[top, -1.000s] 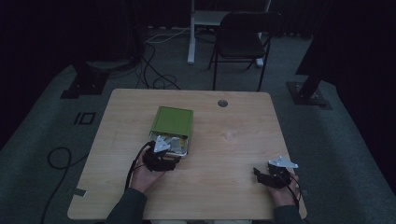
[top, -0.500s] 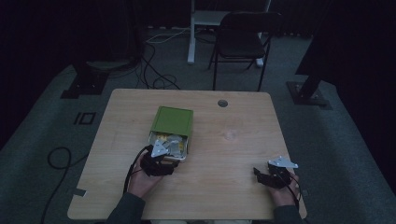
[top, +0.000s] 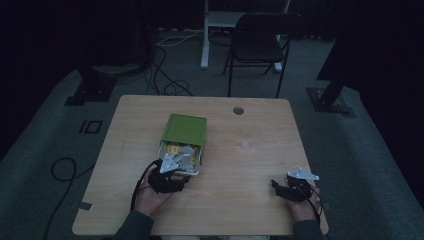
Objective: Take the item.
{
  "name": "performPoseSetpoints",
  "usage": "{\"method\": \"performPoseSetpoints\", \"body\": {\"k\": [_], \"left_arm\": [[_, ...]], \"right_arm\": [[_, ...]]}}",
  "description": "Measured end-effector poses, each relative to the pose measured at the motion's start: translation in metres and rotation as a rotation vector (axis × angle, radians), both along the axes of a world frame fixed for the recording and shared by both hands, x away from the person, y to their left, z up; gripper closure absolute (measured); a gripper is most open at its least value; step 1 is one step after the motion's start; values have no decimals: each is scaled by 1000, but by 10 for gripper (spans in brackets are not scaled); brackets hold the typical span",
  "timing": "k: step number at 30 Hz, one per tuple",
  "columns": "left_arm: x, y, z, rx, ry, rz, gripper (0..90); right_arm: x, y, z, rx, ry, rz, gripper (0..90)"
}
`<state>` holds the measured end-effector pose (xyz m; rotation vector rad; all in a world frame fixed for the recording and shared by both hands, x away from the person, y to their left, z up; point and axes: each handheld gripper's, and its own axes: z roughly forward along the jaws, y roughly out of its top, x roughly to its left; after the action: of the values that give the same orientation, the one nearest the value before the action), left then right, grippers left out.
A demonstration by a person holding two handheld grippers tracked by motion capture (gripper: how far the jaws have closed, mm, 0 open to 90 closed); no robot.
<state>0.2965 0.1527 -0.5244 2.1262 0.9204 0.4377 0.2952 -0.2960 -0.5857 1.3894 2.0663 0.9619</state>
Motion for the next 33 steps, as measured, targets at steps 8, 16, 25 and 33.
{"method": "performPoseSetpoints", "body": {"k": [8, 16, 25, 33], "left_arm": [[-8, 2, 0, 10, 14, -22, 457], [-14, 5, 0, 5, 9, -42, 535], [-12, 5, 5, -33, -34, -34, 597], [-5, 1, 2, -1, -25, -11, 685]], "right_arm": [[0, 0, 0, 0, 0, 0, 293], [0, 0, 0, 0, -1, 0, 292], [0, 0, 0, 0, 0, 0, 293], [0, 0, 0, 0, 0, 0, 293]]}}
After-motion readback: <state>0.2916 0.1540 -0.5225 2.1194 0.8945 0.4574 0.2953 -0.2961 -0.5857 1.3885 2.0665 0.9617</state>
